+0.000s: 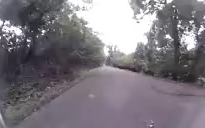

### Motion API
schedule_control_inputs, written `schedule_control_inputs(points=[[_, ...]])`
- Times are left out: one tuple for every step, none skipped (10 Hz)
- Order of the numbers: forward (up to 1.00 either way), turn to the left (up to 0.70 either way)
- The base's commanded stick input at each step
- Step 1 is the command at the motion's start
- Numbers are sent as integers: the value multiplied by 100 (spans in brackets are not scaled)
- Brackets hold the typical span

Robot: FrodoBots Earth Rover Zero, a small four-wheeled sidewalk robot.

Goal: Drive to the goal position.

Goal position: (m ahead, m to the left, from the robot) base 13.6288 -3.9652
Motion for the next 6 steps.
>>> schedule_control_inputs(points=[[70,0],[70,0],[70,0],[70,0],[70,0],[70,0]])
